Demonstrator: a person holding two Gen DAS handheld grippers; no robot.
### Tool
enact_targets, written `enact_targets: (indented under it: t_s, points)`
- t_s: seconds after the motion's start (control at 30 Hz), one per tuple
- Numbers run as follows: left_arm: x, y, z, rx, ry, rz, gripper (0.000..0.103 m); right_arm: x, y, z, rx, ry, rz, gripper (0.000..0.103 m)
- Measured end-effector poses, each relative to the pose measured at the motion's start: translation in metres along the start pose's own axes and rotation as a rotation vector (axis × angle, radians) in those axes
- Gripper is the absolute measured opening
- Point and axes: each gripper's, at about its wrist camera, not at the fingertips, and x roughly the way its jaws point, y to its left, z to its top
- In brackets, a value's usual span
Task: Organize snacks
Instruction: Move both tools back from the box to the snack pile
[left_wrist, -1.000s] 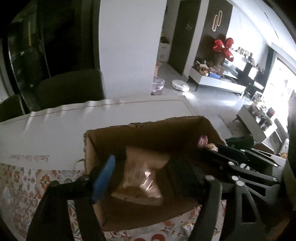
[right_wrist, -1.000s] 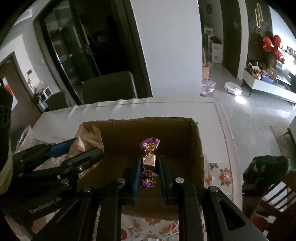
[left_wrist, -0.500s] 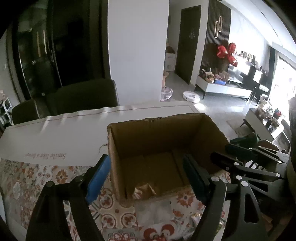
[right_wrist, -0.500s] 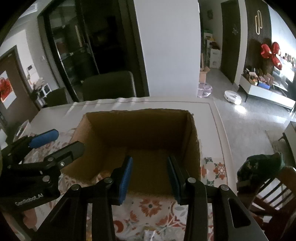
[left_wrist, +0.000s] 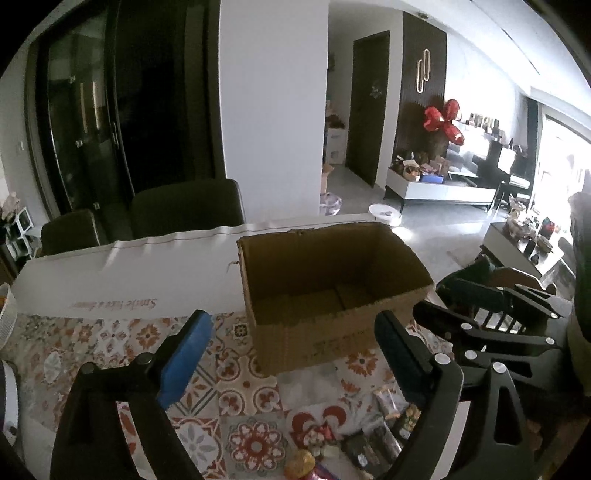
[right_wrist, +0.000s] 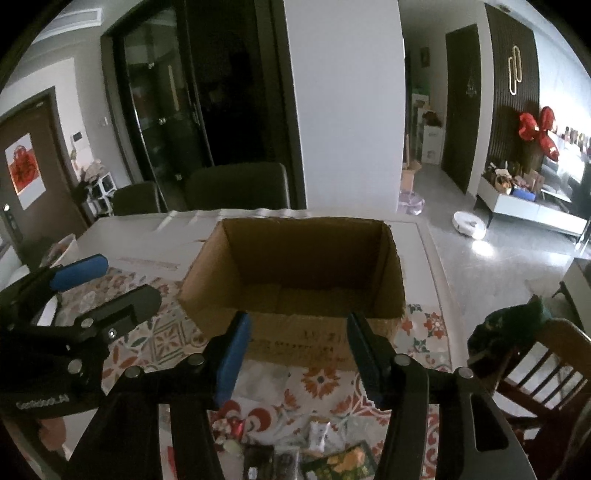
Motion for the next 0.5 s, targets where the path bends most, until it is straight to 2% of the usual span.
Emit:
enact_targets:
  t_s: [0.5]
  points:
    - [-0.041, -0.004, -0.063, 0.058, -0.015, 0.010, 0.093, -0.032, 0.018, -0.054, -0.009, -0.024, -0.014, 0.055]
